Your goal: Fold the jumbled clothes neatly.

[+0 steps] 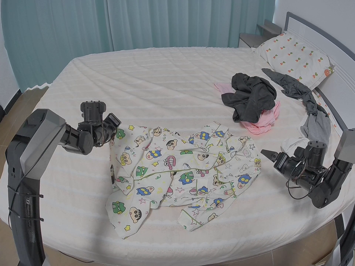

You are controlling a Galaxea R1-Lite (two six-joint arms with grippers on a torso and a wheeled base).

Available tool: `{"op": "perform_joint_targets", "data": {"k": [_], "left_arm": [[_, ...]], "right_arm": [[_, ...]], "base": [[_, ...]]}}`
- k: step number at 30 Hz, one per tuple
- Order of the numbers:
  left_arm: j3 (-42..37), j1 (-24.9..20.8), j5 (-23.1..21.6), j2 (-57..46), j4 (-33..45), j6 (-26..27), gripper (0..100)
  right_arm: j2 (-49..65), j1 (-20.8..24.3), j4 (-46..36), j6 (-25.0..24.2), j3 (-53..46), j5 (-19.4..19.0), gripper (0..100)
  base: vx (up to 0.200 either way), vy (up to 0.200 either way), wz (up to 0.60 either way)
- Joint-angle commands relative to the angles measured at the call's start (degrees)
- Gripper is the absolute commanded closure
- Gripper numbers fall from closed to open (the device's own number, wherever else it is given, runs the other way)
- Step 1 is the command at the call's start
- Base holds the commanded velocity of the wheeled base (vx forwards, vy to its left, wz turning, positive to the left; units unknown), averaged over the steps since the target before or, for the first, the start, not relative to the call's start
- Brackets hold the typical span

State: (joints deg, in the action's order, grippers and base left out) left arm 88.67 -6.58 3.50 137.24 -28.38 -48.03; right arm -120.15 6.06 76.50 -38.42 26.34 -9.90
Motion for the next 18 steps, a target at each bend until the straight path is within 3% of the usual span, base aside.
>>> {"op": "perform_joint_targets", "data": {"k": [1, 4, 5, 7, 14, 15, 18], "left_arm": [[13.5, 4.2, -0.2, 4.4, 6.3, 0.1, 100], [19.3, 5.5, -0.2, 7.0, 8.5, 0.0, 100], [25.9, 6.7, -0.2, 9.8, 12.3, 0.1, 100], [25.9, 7.3, -0.2, 11.4, 14.8, 0.1, 100], [25.9, 7.7, -0.3, 21.1, 37.9, 0.1, 100], [25.9, 7.7, -0.3, 21.1, 37.9, 0.1, 0], [25.9, 7.9, 0.3, 23.5, 38.2, -0.1, 0]], "right_arm": [[-3.9, 0.3, 6.0, 0.4, -1.6, 0.2, 0], [-4.9, 0.3, 8.6, 0.6, -2.3, 0.2, 0], [-5.4, 0.4, 10.1, 0.9, -2.5, 0.2, 0], [-5.4, 0.6, 10.3, 0.9, -2.5, 0.2, 0], [-5.3, 1.4, 10.3, 0.9, -3.1, 0.1, 0], [-5.3, 1.4, 10.3, 0.9, -3.1, 0.1, 0], [-5.3, 1.4, 10.4, 0.9, -3.4, 0.1, 0]], "base": [[0.0, 0.0, 0.0], [0.0, 0.0, 0.0], [0.0, 0.0, 0.0], [0.0, 0.0, 0.0], [0.0, 0.0, 0.0], [0.0, 0.0, 0.0], [0.0, 0.0, 0.0]]}}
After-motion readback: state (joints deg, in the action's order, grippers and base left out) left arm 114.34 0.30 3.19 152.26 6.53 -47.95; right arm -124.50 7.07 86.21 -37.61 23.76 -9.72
